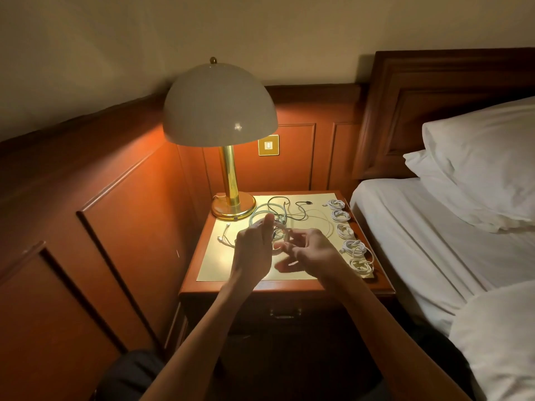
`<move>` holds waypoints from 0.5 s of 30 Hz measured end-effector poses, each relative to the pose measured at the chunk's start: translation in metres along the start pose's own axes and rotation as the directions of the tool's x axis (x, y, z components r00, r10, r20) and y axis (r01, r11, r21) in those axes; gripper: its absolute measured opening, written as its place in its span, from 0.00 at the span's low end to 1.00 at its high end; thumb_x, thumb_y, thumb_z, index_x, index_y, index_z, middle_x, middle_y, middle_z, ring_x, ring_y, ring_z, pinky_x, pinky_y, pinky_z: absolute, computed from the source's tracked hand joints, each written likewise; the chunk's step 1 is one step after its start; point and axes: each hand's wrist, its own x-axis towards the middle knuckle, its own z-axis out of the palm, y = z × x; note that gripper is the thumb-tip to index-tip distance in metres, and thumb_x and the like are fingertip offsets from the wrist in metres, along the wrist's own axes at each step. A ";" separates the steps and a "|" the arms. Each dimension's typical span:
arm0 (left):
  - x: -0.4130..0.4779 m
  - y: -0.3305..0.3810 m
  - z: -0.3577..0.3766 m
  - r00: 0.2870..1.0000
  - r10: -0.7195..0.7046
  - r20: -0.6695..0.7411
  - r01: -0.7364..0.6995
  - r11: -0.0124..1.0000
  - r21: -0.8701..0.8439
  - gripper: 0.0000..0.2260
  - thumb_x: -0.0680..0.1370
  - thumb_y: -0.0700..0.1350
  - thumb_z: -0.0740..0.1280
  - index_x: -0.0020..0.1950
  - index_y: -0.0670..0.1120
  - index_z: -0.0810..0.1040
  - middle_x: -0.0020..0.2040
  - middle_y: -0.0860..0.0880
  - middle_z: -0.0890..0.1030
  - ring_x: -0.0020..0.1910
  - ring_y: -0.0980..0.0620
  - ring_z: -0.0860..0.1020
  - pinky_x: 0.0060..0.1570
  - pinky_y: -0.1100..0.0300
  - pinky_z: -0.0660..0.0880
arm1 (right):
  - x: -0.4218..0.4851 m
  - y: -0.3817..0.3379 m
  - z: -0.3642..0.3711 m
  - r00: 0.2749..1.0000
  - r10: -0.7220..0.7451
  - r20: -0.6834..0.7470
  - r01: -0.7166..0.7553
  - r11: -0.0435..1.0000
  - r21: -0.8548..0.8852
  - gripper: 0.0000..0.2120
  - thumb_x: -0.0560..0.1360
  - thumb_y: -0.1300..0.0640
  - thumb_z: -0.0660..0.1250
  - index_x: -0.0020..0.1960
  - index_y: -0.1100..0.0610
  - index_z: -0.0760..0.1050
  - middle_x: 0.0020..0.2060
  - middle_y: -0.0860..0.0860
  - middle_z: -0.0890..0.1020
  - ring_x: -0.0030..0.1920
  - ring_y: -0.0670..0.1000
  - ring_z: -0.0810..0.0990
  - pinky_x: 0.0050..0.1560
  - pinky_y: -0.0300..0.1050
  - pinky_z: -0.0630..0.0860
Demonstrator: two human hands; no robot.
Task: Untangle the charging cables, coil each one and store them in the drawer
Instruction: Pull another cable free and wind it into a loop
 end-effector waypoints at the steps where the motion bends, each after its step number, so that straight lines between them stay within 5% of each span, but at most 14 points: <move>1: 0.001 -0.001 0.003 0.998 -0.064 0.026 0.065 0.998 -0.025 0.20 0.85 0.50 0.53 0.33 0.51 0.69 0.26 0.56 0.70 0.25 0.63 0.74 0.24 0.73 0.65 | 0.000 -0.001 0.003 1.000 -0.002 0.003 0.002 0.990 -0.139 0.07 0.81 0.64 0.63 0.58 0.64 0.75 0.49 0.60 0.83 0.38 0.56 0.87 0.39 0.47 0.84; 3: 0.007 -0.002 0.011 0.930 -0.335 0.151 0.361 0.910 -0.204 0.22 0.85 0.55 0.52 0.33 0.49 0.70 0.27 0.53 0.70 0.24 0.58 0.69 0.24 0.68 0.64 | 0.002 0.000 0.009 0.998 0.000 -0.064 -0.027 0.909 -0.415 0.06 0.81 0.63 0.60 0.55 0.63 0.74 0.47 0.58 0.82 0.36 0.55 0.86 0.39 0.49 0.84; 6: 0.016 -0.005 0.022 0.613 -0.689 0.386 0.781 0.454 -0.430 0.23 0.85 0.54 0.52 0.32 0.48 0.69 0.27 0.51 0.69 0.27 0.53 0.66 0.25 0.61 0.61 | 0.004 0.000 0.019 0.988 -0.044 -0.147 -0.069 0.728 -0.682 0.09 0.81 0.59 0.58 0.57 0.60 0.74 0.51 0.57 0.80 0.45 0.53 0.79 0.43 0.47 0.76; 9: 0.025 -0.003 0.021 0.410 -0.743 0.529 0.842 0.086 -0.532 0.20 0.82 0.47 0.55 0.30 0.48 0.67 0.23 0.52 0.65 0.23 0.55 0.60 0.25 0.62 0.58 | 0.003 0.008 0.030 0.980 -0.078 -0.182 -0.079 0.689 -0.721 0.10 0.81 0.58 0.55 0.57 0.60 0.72 0.50 0.57 0.79 0.45 0.54 0.76 0.43 0.45 0.71; 11: 0.030 -0.001 0.021 0.388 -0.738 0.551 0.846 0.049 -0.531 0.18 0.78 0.49 0.61 0.28 0.47 0.68 0.23 0.52 0.65 0.21 0.55 0.60 0.23 0.63 0.59 | -0.003 0.011 0.036 0.973 -0.101 -0.208 -0.073 0.718 -0.692 0.08 0.81 0.59 0.56 0.55 0.61 0.71 0.48 0.59 0.79 0.46 0.57 0.79 0.41 0.46 0.73; 15: 0.034 0.000 0.029 0.411 -0.774 0.482 0.883 0.206 -0.422 0.11 0.70 0.45 0.71 0.33 0.44 0.72 0.30 0.49 0.67 0.25 0.53 0.64 0.23 0.61 0.61 | -0.003 0.017 0.036 0.982 -0.105 -0.155 -0.004 0.815 -0.580 0.09 0.79 0.57 0.62 0.48 0.62 0.78 0.43 0.61 0.79 0.40 0.59 0.80 0.38 0.47 0.75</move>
